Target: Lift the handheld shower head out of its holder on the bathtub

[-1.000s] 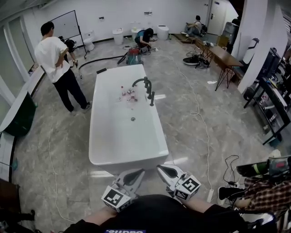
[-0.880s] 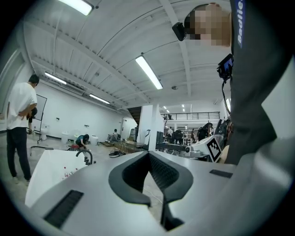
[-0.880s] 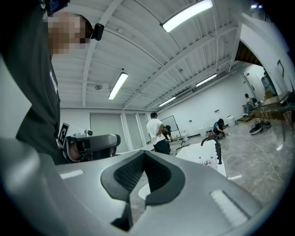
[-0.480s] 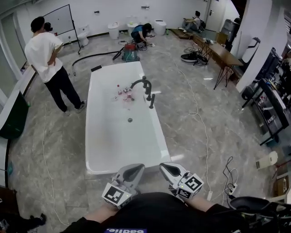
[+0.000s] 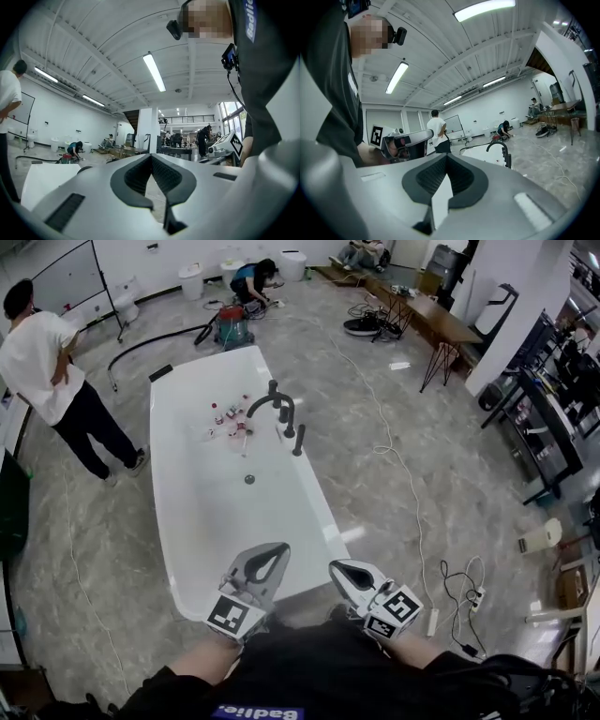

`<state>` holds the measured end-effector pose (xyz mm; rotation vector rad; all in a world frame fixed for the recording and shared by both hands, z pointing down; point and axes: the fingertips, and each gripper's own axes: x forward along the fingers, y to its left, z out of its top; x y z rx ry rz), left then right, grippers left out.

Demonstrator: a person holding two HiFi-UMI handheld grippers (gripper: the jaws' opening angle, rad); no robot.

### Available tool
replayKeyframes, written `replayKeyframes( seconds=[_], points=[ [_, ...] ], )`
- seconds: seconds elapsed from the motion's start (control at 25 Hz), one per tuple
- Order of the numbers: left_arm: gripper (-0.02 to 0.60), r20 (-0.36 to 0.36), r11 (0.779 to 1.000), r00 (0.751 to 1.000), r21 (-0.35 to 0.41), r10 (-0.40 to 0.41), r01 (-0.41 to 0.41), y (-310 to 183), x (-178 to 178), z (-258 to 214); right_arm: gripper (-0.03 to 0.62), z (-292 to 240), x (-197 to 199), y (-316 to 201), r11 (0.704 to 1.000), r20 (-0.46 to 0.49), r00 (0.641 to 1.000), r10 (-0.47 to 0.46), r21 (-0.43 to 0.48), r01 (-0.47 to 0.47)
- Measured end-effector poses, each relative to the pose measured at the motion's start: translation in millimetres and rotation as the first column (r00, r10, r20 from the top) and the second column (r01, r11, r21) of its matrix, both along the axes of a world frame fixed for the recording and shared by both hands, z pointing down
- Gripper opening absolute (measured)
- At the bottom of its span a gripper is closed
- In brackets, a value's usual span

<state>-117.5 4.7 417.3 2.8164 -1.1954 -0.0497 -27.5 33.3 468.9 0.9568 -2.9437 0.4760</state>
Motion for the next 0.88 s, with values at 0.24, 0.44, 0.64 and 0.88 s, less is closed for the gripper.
replayKeyframes(
  seconds=[0.24,0.44,0.64,0.88],
  points=[
    [0.005,0.004,0.998,0.999,-0.024,-0.053,0.053,-57.1,16.9,17.9,-0.008,16.5,22.7,-50.7,1.000,0.016,1.000,-0.016,-0.015,0.016],
    [0.006,0.020,0.991,0.993,-0.068,-0.116,0.117,-99.2,37.1,27.6,-0.008,6.0,49.2,-90.4,0.998,0.035,0.998,-0.059,0.005,0.059],
    [0.008,0.057,0.982,0.985,-0.091,-0.162,0.167,-165.2,53.2,49.7,-0.008,15.9,80.8,-123.1,0.997,0.042,0.997,-0.065,-0.026,0.067],
    [0.071,0.113,0.971,0.976,-0.133,-0.185,0.199,-233.2,70.1,86.3,-0.008,36.4,122.2,-152.4,0.997,0.043,0.999,-0.024,-0.076,0.027]
  ],
)
